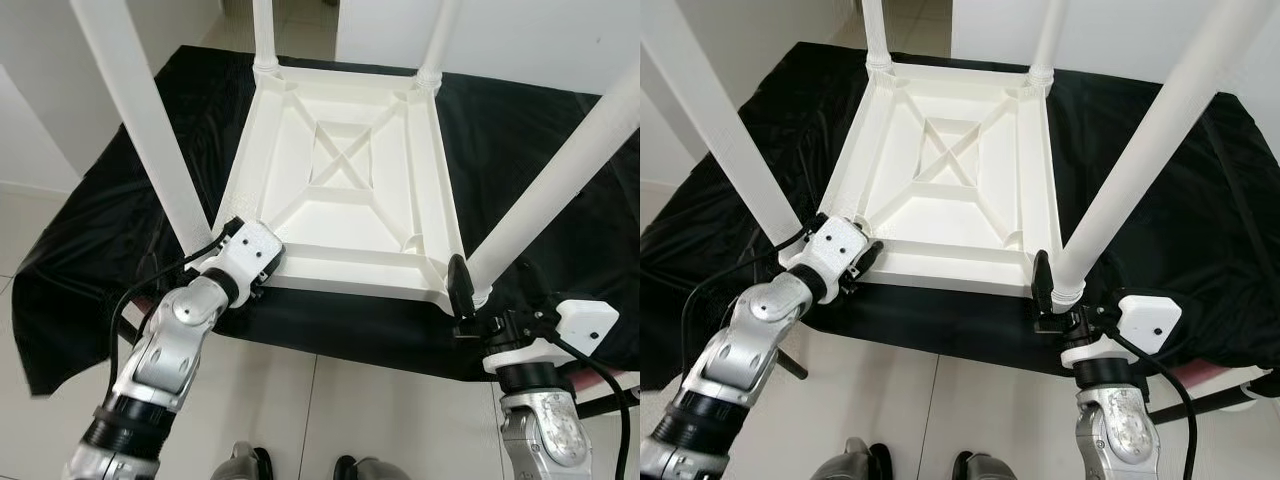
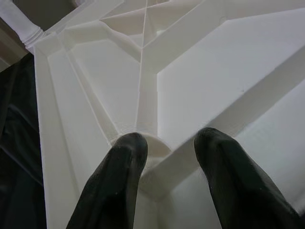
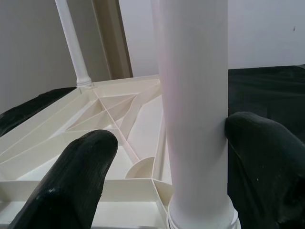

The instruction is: Building children table

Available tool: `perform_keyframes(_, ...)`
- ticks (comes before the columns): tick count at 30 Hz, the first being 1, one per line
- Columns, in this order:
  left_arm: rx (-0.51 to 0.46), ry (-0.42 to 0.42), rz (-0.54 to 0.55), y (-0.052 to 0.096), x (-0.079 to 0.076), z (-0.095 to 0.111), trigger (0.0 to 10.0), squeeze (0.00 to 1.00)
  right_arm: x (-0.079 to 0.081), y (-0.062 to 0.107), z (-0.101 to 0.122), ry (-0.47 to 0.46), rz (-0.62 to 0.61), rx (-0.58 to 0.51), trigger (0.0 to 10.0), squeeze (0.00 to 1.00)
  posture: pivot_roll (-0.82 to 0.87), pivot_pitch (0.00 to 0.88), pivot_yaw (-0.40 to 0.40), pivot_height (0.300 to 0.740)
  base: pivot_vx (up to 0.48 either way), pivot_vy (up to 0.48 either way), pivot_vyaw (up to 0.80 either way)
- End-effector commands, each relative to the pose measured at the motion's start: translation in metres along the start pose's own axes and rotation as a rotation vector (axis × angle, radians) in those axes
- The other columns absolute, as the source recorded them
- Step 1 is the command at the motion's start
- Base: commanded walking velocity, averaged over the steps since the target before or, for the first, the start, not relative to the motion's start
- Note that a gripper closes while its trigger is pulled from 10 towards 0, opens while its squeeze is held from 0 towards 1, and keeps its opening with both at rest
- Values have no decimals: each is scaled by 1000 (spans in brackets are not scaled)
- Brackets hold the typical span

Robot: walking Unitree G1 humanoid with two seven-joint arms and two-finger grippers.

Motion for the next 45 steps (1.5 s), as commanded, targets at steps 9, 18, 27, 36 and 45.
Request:
perform_keyframes(9,-24,-30,18,-9,4,1,10000,0,5,1,-5,-4,-5,20,10000,0,-47,157,7,740,0,0,0)
perform_keyframes(18,-228,278,46,7,6,41,10000,0,2,-2,-10,-18,-10,32,10000,0,-7,153,-26,740,0,0,0)
perform_keyframes(27,-270,379,39,14,-2,48,10000,0,-9,0,-12,-1,-35,39,10000,1000,14,151,-39,740,0,0,0)
perform_keyframes(36,-168,402,70,8,-11,36,10000,0,-3,-10,7,18,-1,-24,10000,0,6,151,-33,740,0,0,0)
perform_keyframes(45,-142,475,112,-2,-14,41,10000,0,-3,-30,34,46,-5,-132,10000,0,-5,151,-36,740,0,0,0)
Point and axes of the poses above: a point about 5 cm out from each wrist's last joint towards the gripper, its own y axis pointing back from the gripper into the wrist, its own z axis along the axis of the wrist's last joint, x = y × z, the point moved 2 cm from there along -y, pointing out of the wrist towards the gripper, and after that the axes turned 14 degrees about -y, right-handed, at the moved point
